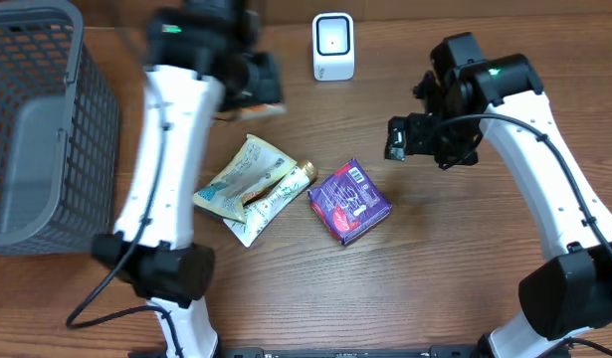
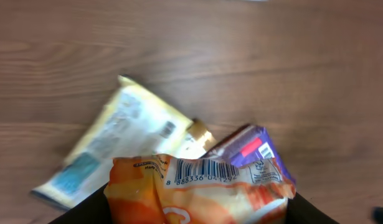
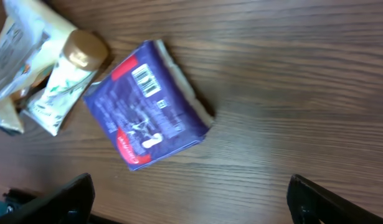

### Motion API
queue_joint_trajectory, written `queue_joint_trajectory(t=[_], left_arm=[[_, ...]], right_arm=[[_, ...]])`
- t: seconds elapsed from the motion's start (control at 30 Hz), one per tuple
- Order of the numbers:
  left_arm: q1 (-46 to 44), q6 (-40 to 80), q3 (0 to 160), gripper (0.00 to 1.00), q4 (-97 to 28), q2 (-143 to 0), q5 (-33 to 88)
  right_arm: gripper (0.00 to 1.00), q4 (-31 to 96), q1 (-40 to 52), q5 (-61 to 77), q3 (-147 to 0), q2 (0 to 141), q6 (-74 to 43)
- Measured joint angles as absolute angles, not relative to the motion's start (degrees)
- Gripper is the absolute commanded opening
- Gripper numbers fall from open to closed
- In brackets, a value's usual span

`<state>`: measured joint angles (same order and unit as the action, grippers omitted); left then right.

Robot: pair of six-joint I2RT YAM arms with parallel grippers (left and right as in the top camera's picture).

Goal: Scan the item barcode
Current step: 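Lift the tissue pack out and set it right of the purple pack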

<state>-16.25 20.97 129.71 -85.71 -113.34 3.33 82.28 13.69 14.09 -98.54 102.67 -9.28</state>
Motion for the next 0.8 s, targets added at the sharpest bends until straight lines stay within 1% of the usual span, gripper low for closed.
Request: queue_joint_trajectory(t=[0.17,0.27,0.43,0.5,0.63,0.7,0.73,0.77,0.8], left_arm=[[-23.09,21.96,116.44,0.58,-76.42,-113.38,2.44],[-27.42,23.35,109.12,0.59,-70.54,-113.40,2.17],[-35.44,24.49,101.03,0.62,-61.10,-113.43,2.00],[-38.96,24.32,99.39,0.63,-58.13,-113.45,1.87],[-45.12,22.06,96.75,0.73,-52.93,-113.45,1.80],[-48.05,19.25,94.91,0.73,-50.33,-113.45,1.10],[-49.43,17.39,93.76,0.76,-48.95,-113.45,0.32],[-50.35,15.79,92.82,0.81,-47.94,-113.45,-0.40],[-51.13,13.74,91.83,0.89,-46.85,-113.45,-1.43]], right_arm=[[0.97,82.65,7.22,13.85,-99.09,102.67,-9.08],[0.97,82.41,1.83,13.58,-100.73,102.15,-8.97],[0.98,80.60,-6.68,13.87,-102.48,97.89,-8.99],[0.98,80.58,-8.23,14.37,-102.76,96.31,-8.99],[0.99,80.60,-10.07,15.22,-103.18,94.30,-8.99],[0.99,80.64,-10.55,15.68,-103.18,94.17,-8.97],[0.99,80.66,-10.76,15.73,-103.18,94.19,-8.99],[0.99,80.66,-10.87,15.88,-103.18,94.19,-8.99],[0.99,80.79,-10.90,16.01,-103.18,94.19,-8.97]])
